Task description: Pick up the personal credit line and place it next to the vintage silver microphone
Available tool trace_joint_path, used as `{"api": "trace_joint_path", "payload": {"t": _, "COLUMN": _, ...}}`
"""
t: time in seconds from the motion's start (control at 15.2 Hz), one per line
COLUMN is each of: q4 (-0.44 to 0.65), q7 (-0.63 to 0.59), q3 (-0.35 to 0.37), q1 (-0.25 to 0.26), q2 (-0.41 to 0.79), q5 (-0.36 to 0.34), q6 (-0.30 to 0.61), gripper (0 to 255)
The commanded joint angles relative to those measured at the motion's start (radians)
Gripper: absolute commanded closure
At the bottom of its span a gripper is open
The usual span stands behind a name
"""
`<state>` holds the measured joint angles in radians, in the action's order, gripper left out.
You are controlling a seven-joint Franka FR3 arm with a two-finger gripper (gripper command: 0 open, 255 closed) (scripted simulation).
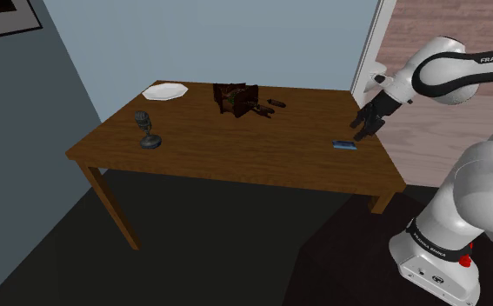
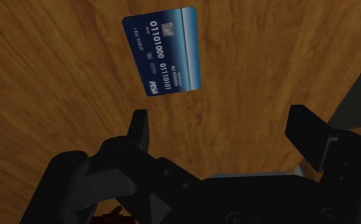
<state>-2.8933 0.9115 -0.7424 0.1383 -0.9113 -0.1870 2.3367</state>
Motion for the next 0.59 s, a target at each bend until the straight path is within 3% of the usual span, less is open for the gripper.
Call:
{"api": "trace_joint_path", "payload": {"t": 0.0, "q4": 0.008, "q7": 0.174, "q3": -0.159, "q1": 0.099, "q2": 0.057, "q5": 0.003, "q6": 0.123, "gripper": 0}}
{"api": "trace_joint_path", "payload": {"t": 0.07, "q4": 0.022, "q7": 0.251, "q3": -0.238, "q1": 0.162, "q2": 0.078, "q5": 0.011, "q6": 0.167, "gripper": 0}}
{"api": "trace_joint_path", "payload": {"t": 0.53, "q4": 0.002, "q7": 0.269, "q3": -0.327, "q1": 0.284, "q2": 0.17, "q5": 0.032, "q6": 0.313, "gripper": 0}}
